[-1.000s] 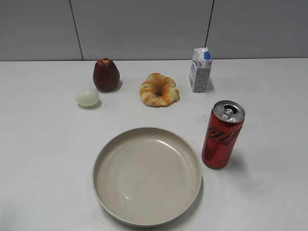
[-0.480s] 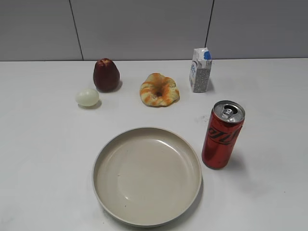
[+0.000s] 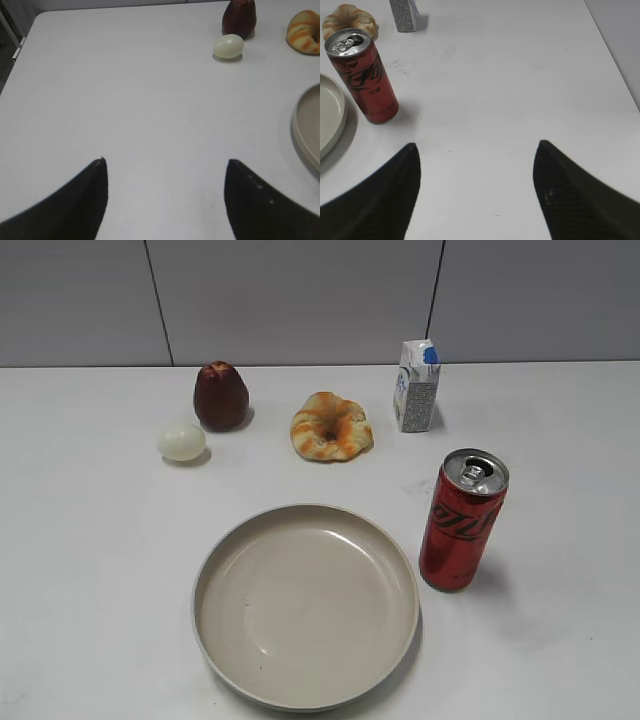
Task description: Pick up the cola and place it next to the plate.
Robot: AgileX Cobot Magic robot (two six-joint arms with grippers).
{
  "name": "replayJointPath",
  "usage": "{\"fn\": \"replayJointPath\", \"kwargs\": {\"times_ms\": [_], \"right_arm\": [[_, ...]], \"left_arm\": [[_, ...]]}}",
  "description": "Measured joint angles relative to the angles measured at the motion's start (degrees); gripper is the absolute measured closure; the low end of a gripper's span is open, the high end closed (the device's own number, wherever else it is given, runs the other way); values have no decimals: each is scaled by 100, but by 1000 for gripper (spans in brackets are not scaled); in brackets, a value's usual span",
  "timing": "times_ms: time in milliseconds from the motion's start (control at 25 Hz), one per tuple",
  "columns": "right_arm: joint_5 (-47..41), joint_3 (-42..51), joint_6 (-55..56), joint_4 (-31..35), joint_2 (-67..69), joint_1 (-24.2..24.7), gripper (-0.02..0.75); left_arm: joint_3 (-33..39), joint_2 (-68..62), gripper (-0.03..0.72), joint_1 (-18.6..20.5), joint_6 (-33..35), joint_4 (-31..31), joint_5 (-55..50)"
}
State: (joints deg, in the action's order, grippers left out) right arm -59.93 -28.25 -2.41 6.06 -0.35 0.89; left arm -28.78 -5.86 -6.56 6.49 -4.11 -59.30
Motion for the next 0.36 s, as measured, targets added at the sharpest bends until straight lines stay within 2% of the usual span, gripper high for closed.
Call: {"fn": "replayJointPath", "kwargs": {"times_ms": [360], "right_arm": [[0,0,0,7,0,0,202]], "left_arm": [[0,607,149,0,0,7,8]]}}
